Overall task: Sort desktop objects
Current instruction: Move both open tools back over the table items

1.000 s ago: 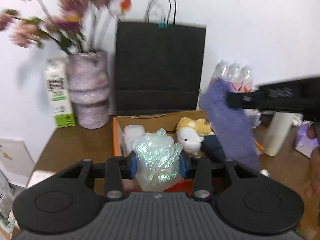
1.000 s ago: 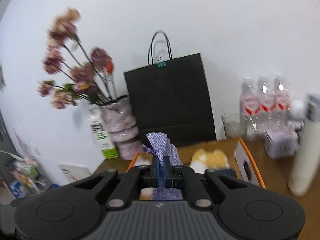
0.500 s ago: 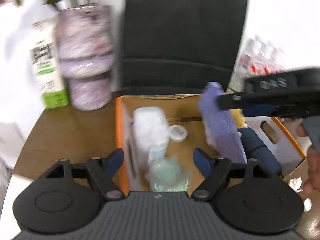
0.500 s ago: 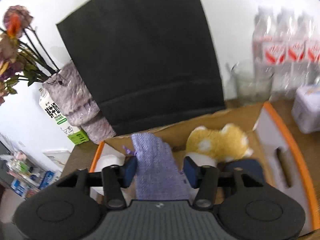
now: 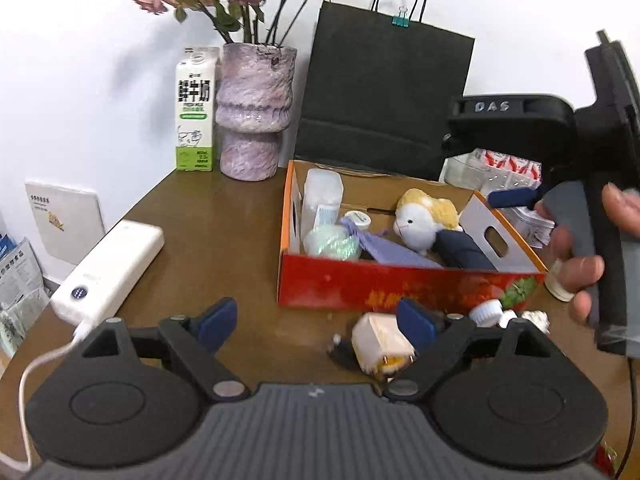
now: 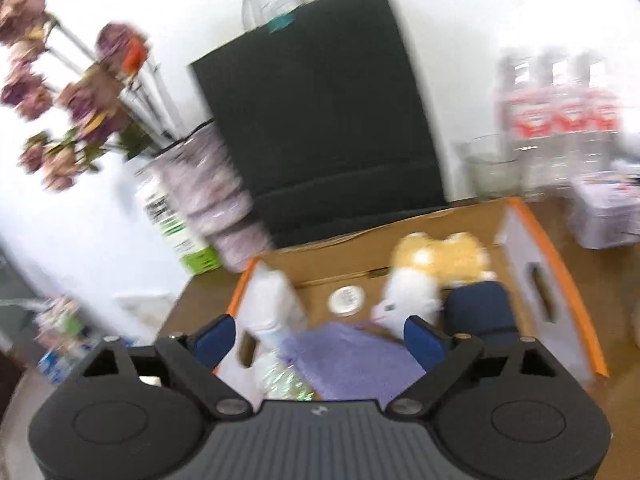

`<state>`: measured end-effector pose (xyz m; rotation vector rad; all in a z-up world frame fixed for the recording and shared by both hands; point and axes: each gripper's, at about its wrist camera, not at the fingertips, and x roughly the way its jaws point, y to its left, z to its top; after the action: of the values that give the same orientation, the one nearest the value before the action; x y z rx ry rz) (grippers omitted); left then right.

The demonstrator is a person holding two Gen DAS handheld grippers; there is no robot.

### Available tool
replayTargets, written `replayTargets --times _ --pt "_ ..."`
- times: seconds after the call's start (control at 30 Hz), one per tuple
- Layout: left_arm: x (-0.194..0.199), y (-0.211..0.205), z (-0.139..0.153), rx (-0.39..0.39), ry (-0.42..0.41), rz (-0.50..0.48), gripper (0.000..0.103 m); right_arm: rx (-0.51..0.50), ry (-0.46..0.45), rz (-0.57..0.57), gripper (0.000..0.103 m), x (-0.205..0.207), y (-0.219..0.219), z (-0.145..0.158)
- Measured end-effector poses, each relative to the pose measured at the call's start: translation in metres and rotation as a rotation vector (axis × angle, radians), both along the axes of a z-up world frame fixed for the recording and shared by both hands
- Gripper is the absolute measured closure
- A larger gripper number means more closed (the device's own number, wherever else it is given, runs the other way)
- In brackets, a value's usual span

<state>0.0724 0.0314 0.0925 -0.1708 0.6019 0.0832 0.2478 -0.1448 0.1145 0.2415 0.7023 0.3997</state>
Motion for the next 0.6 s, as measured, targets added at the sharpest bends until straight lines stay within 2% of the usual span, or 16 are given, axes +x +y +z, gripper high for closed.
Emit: replayTargets --times 0.1,0.2,0.3,0.4,0.6 --pt "-0.023 -0.002 -0.006 0.005 -0.013 -0.002 0.012 -0.113 -0.078 -0.015 0.005 -0.045 -0.003 0.007" --pt "-0.043 -0.007 -0.017 0.007 -0.013 -0.023 0.011 -0.214 -0.132 -0.017 0.003 -0.100 -0.013 -0.003" --pt "-0.065 -0.015 -0.030 0.017 -0.015 -0.056 0.011 -0.220 -0.181 -0.022 0.003 -0.159 -0.033 -0.023" --pt "-0.088 -0.020 -0.045 0.038 -0.032 -0.099 0.005 -0.234 -0.197 0.000 0.003 -0.211 -0.048 -0.049" --pt "-0.118 -0.034 -0.071 0.035 -0.010 -0.182 0.004 -0.370 -0.215 0.035 0.004 -0.284 -0.070 -0.097"
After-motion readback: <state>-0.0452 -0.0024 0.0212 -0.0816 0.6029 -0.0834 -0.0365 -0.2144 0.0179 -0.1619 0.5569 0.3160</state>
